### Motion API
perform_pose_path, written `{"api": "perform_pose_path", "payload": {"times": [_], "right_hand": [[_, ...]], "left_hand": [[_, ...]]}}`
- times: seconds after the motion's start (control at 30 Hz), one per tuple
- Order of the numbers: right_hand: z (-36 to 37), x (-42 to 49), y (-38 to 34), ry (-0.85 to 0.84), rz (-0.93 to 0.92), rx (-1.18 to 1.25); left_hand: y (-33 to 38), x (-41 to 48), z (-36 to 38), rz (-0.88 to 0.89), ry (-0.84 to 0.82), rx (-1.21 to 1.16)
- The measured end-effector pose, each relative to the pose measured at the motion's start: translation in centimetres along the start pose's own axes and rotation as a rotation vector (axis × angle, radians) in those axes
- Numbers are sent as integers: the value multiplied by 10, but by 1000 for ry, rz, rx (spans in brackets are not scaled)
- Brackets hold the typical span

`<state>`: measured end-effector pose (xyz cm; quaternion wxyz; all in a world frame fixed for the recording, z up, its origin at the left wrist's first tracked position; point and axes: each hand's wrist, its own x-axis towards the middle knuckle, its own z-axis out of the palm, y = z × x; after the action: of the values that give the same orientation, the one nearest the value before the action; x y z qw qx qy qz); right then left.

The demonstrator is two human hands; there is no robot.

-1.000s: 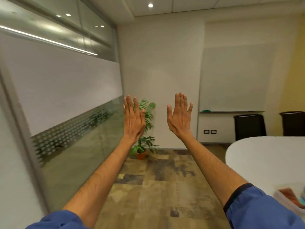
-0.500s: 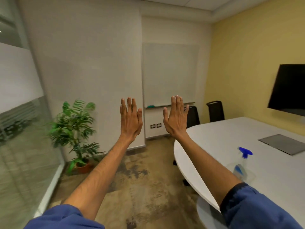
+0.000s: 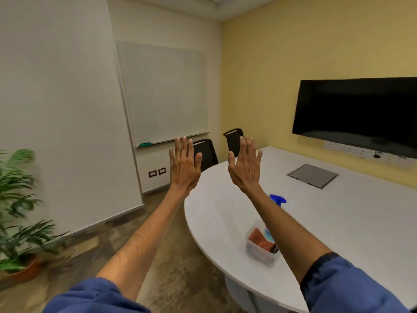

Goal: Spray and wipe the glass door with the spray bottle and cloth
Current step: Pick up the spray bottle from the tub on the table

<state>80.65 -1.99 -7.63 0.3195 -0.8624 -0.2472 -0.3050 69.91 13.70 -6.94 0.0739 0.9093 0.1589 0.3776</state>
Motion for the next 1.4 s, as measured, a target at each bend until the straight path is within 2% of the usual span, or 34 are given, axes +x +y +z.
{"api": "perform_pose_path", "payload": {"times": [0.33,0.63,0.8,0.93,1.07,1.2,1.4], "right_hand": [[33,46,140,-20,137,-101],[68,46,237,-75,302,-97],[90,35,285,-127,456,-90],[109,30,311,-173,603,-66],[122,21,332,-276,686,9],[128,7,352,-414,673,137],[138,-4,366,-404,659,212]], "left_hand": [[93,65,138,97,-39,-142],[129,79,254,164,-165,-227],[139,69,318,186,-378,-255],[141,50,366,218,-620,-315],[135,38,398,93,-817,-460],[128,36,421,123,-908,-492],[139,36,442,185,-948,-583]]}}
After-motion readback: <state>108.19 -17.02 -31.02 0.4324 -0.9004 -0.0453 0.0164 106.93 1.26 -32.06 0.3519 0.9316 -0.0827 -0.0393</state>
